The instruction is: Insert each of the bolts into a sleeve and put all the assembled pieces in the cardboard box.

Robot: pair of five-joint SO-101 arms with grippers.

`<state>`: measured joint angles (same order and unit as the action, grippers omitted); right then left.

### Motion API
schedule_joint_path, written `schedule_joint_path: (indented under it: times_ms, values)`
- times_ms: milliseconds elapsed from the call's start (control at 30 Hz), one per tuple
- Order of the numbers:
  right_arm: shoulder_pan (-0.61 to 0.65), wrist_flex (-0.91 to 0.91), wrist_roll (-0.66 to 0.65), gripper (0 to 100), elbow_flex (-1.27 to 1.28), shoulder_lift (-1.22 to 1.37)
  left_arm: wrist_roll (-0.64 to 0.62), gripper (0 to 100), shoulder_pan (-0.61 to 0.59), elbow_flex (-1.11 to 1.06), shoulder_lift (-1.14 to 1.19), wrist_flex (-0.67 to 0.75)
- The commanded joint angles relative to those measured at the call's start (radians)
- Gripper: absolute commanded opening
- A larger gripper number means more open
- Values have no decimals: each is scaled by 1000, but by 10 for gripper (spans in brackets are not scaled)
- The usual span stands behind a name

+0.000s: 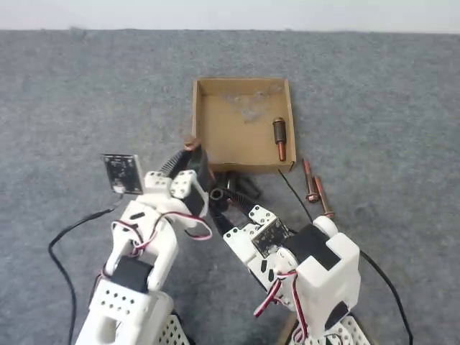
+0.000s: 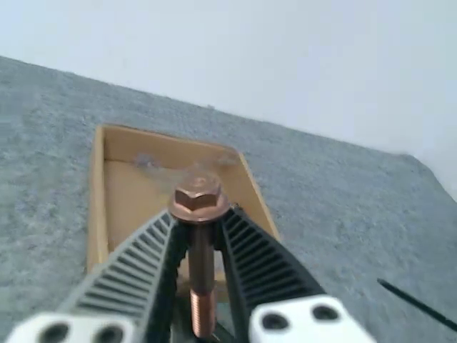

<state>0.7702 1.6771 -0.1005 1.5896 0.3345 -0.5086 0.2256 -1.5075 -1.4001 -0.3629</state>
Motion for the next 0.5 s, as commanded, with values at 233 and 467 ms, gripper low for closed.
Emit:
schedule_joint_path:
  times_ms: [233, 467]
  values:
    - [8, -4, 8, 6, -23, -2, -9, 11, 43, 18, -100, -132]
    - [7, 1, 6, 6, -17, -2, -9, 11, 44, -7, -100, -133]
